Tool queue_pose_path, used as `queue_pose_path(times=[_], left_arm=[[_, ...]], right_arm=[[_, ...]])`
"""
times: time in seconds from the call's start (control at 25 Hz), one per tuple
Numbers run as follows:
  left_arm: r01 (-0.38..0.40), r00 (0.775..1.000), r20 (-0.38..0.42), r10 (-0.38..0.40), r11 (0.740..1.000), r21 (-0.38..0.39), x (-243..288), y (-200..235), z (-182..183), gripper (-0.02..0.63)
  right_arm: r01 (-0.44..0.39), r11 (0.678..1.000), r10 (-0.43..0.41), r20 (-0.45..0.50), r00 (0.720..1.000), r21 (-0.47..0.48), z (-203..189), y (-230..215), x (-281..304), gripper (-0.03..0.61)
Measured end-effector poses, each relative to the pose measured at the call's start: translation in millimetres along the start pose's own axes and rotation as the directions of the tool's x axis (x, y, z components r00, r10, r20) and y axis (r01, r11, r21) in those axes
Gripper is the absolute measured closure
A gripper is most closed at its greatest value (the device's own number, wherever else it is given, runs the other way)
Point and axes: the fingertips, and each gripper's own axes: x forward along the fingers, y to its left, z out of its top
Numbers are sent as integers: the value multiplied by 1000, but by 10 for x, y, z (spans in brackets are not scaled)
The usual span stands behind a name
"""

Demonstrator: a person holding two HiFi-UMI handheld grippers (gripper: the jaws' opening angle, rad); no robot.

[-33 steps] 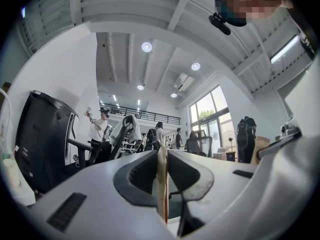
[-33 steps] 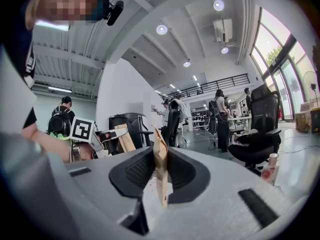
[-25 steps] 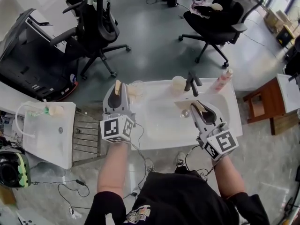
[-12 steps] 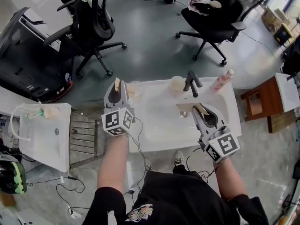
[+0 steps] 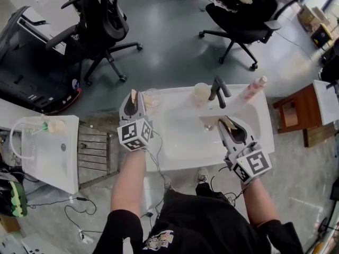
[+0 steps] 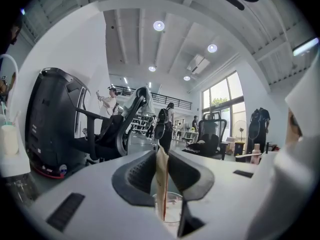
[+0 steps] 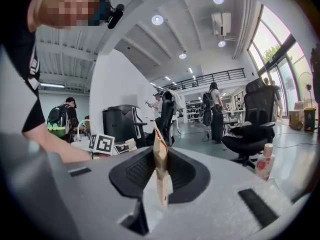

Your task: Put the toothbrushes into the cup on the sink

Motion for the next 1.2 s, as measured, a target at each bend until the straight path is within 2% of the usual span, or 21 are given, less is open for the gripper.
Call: queue_pose_path(times=[0.24, 0.6, 0.92, 1.2], left_arm=[[-4, 999, -40, 5, 1000, 30, -28, -3, -121, 525], [-2, 1000, -21, 3, 998, 67, -149, -23, 34, 502], [5, 1000, 20, -7, 995, 95, -409, -85, 258, 495], [21, 995, 92, -31, 995, 101, -754, -232, 657, 495]], right_arm=[[1, 1000, -1, 3, 1000, 14, -33, -9, -5, 503], [-5, 1000, 5, 19, 1000, 14, 40, 28, -35, 503], [-15, 1000, 14, 44, 999, 10, 122, 125, -125, 503], [-25, 1000, 25, 76, 997, 2, 233, 246, -235, 503]])
